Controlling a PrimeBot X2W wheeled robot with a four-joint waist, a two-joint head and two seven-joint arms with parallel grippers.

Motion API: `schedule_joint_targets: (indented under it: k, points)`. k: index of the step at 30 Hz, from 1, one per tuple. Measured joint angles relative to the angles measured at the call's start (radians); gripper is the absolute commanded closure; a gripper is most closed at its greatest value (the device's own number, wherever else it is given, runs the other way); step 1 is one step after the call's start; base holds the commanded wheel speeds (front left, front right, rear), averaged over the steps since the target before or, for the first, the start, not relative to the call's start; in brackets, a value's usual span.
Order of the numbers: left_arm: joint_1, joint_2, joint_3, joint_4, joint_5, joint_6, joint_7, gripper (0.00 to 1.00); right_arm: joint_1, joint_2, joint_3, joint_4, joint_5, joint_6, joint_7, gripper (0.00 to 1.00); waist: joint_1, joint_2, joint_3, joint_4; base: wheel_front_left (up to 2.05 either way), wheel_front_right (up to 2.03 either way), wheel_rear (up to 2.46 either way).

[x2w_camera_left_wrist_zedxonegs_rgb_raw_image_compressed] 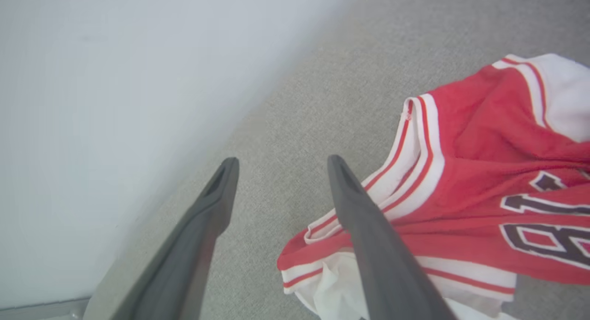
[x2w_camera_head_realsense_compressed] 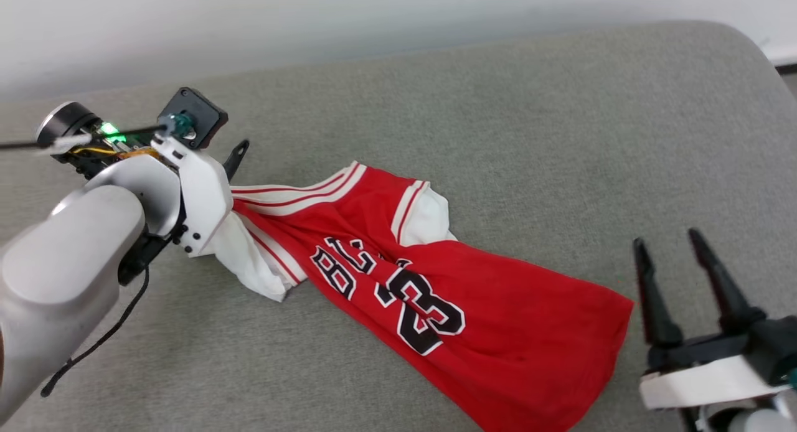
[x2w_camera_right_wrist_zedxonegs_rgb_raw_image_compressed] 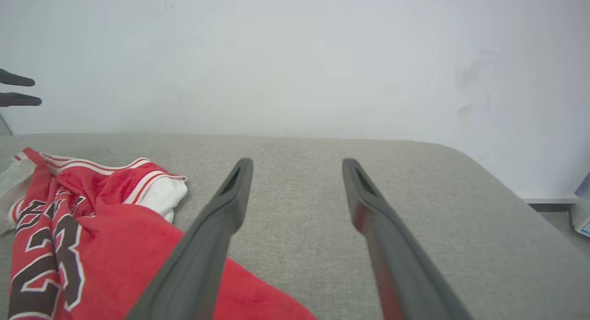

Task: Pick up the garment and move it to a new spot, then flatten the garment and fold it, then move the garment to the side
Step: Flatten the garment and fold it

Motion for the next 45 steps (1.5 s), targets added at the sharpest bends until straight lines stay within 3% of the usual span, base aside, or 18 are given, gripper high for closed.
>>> schedule_joint_targets:
  k: [5,9,17,22,28,33,45]
  points:
    - [0.075,0.017,0.072,-0.102,0.009,0.158,-0.201,0.0,-0.095,-0.098,-0.029,-0.033,-0.006,0.0,0.039,0.0,0.0,0.0,-0.046,0.051,0.0,0.0,0.0]
    - [0.17,0.027,0.122,-0.201,0.016,0.313,-0.332,0.0,-0.175,-0.201,0.021,-0.044,0.023,0.0,0.148,0.0,0.0,0.0,-0.069,0.093,0.0,0.0,0.0]
    - [0.383,0.031,0.25,-0.385,0.019,0.568,-0.416,0.0,-0.414,-0.465,0.292,-0.031,0.243,0.0,0.494,0.0,0.0,0.0,-0.073,0.158,0.0,0.0,0.0]
    - [0.521,-0.012,0.364,-0.495,0.084,0.655,-0.42,0.0,-0.584,-0.603,0.518,-0.018,0.419,0.0,0.777,0.0,0.0,0.0,-0.045,0.182,0.0,0.0,0.0]
    - [0.663,-0.099,0.508,-0.543,0.175,0.67,-0.42,0.0,-0.798,-0.648,0.731,0.017,0.568,0.0,1.026,0.0,0.0,0.0,0.004,0.213,0.0,0.0,0.0]
    - [0.738,-0.188,0.605,-0.549,0.252,0.626,-0.42,0.0,-0.934,-0.63,0.879,0.091,0.672,0.0,1.175,0.0,0.0,0.0,0.052,0.242,0.0,0.0,0.0]
    - [0.763,-0.378,0.759,-0.519,0.414,0.477,-0.42,0.0,-1.105,-0.546,1.118,0.242,0.742,0.0,1.203,0.0,0.0,0.0,0.183,0.319,0.0,0.0,0.0]
